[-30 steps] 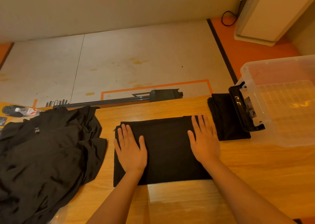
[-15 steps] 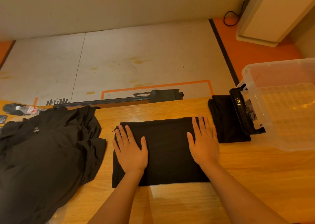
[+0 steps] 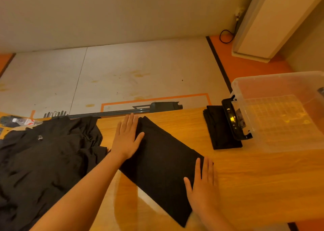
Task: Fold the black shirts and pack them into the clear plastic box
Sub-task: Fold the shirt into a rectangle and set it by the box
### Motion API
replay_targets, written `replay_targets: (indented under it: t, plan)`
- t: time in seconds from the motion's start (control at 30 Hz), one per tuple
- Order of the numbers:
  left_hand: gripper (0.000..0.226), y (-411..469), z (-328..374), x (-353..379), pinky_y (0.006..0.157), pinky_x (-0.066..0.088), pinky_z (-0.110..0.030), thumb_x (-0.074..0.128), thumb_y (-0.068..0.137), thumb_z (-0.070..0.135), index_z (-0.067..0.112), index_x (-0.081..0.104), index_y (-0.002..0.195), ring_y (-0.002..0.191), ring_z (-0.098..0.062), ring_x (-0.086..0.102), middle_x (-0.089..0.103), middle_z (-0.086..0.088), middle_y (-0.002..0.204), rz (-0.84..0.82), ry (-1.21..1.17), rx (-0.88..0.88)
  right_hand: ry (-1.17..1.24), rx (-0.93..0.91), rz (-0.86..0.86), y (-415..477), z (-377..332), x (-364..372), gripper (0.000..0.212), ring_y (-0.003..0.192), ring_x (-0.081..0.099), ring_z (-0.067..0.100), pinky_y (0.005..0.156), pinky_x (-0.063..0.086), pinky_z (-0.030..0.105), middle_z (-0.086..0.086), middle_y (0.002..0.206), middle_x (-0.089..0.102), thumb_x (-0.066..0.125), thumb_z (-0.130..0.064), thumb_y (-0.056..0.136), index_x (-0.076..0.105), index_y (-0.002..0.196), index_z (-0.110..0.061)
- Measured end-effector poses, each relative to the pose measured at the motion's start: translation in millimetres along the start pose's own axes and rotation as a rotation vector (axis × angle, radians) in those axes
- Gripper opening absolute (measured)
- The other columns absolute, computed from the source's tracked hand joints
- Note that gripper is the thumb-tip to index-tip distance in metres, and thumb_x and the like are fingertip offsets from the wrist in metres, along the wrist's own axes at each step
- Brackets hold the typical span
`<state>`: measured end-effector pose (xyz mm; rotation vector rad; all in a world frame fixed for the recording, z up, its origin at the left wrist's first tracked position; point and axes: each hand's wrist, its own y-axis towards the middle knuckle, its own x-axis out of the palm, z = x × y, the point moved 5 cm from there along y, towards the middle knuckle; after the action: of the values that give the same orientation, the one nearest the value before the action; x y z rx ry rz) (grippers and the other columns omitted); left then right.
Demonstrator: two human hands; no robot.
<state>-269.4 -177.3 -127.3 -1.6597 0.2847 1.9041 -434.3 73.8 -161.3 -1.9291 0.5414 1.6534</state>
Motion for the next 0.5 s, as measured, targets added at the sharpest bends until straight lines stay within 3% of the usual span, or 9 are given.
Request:
replay_targets:
  t: [0.1,0.2,0.3,0.4,0.5]
  plan:
    - [0.070,-60,55,26,0.120,-0.010,-0.036,0.010,0.094,0.051,0.019,-0.004,0.154,0.147,-0.012,-0.019,-0.012,0.002,0.162,0.159,-0.111,0.010,0.012,-0.148,0.025,-2,-14,-5,0.066,0.146,0.008,0.029,0.115,0.002,0.041,0.018,0.150,0.033,0.019,-0.055,0.096,0.031,0.145,-0.011]
    - [0.066,-130,107,73,0.119,-0.001,-0.037,0.026,0.095,0.037,0.015,0.008,0.155,0.150,-0.015,-0.007,-0.002,-0.002,0.163,0.150,-0.263,-0.081,-0.012,-0.402,0.038,19,-37,-9,0.061,0.145,0.018,0.027,0.116,0.005,0.042,0.010,0.152,0.034,0.034,-0.043,0.091,0.033,0.145,-0.016]
    - [0.067,-167,122,100,0.117,0.004,-0.037,0.031,0.094,0.040,0.012,0.015,0.153,0.149,-0.019,0.003,0.012,-0.008,0.162,0.079,-0.292,-0.173,-0.059,-0.564,-0.010,30,-39,-4,0.055,0.140,0.028,0.021,0.117,0.020,0.042,0.003,0.147,0.045,0.037,-0.044,0.090,0.039,0.141,-0.024]
    - [0.066,-172,114,105,0.117,0.006,-0.037,0.032,0.095,0.041,0.011,0.021,0.153,0.149,-0.020,0.007,0.016,-0.007,0.161,0.059,-0.221,-0.123,-0.060,-0.519,-0.046,25,-18,3,0.057,0.140,0.029,0.020,0.114,0.015,0.041,0.002,0.147,0.046,0.042,-0.048,0.089,0.037,0.142,-0.025]
    - [0.071,-166,103,93,0.119,-0.003,-0.035,0.029,0.089,0.040,0.022,0.009,0.155,0.150,-0.013,-0.004,-0.001,0.004,0.162,-0.008,-0.149,0.071,-0.007,-0.336,-0.094,-1,-7,4,0.061,0.141,0.028,0.023,0.115,0.004,0.041,0.007,0.149,0.041,0.027,-0.048,0.091,0.037,0.143,-0.020]
